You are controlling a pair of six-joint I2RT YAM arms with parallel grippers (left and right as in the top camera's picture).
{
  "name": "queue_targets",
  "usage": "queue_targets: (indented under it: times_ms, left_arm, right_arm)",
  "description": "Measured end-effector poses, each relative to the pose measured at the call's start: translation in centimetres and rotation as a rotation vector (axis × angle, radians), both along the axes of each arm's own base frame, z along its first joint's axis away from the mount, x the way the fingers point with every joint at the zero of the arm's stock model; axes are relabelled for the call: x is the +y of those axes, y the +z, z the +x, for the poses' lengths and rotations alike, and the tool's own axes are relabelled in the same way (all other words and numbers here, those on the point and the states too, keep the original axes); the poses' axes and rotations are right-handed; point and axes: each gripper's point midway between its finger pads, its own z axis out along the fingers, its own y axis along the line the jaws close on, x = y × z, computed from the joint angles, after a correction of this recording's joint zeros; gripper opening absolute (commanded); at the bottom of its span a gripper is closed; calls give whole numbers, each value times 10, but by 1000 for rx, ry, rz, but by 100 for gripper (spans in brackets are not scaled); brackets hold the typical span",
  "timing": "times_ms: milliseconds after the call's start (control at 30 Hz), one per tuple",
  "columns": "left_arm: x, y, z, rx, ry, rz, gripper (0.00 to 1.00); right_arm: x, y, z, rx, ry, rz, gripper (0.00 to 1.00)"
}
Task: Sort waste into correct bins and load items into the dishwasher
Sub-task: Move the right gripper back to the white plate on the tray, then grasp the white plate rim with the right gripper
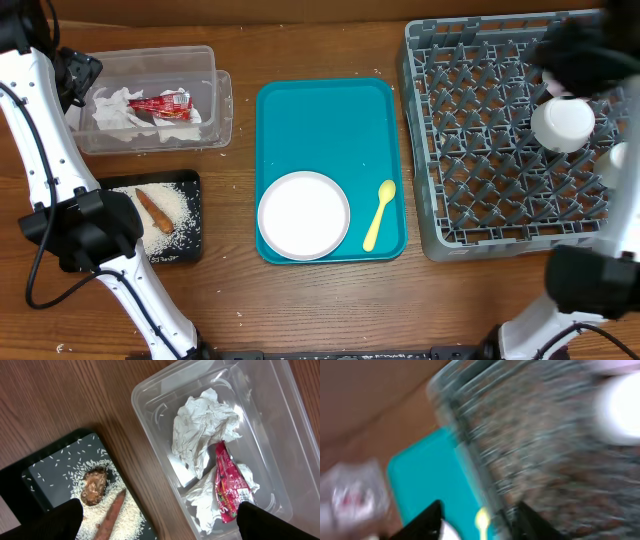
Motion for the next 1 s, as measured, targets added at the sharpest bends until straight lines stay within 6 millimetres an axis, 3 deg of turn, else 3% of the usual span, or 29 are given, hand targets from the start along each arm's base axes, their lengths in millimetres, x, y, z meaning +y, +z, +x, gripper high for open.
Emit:
queue_targets:
  times_ms: [33,67,233,367,433,567,667,900,1000]
  left_arm:
    - [0,0,0,0,0,0,100]
    - [0,0,0,0,0,0,100]
    - [0,0,0,0,0,0,100]
    - [0,0,0,0,0,0,100]
    - [0,0,0,0,0,0,100]
    - [0,0,0,0,0,0,100]
    - [0,0,0,0,0,0,100]
    - [0,0,0,0,0,0,100]
    - [0,0,0,0,0,0,100]
  right_arm:
    - [33,-2,0,-5,86,-11,98]
    - [49,-3,-1,-6,127,-12,100]
    - [174,-30,-15,-11,419,-18,100]
    - [245,-70,-28,34,550,-18,100]
    - [265,-98,-35,88,588,-50,100]
    - [277,-152,-41,178,605,-196,100]
    - [269,-182,-41,236,621,-296,90]
    - [238,-231,-55,417,690,-437,76]
    - [234,-251,-64,491,734,-447,68]
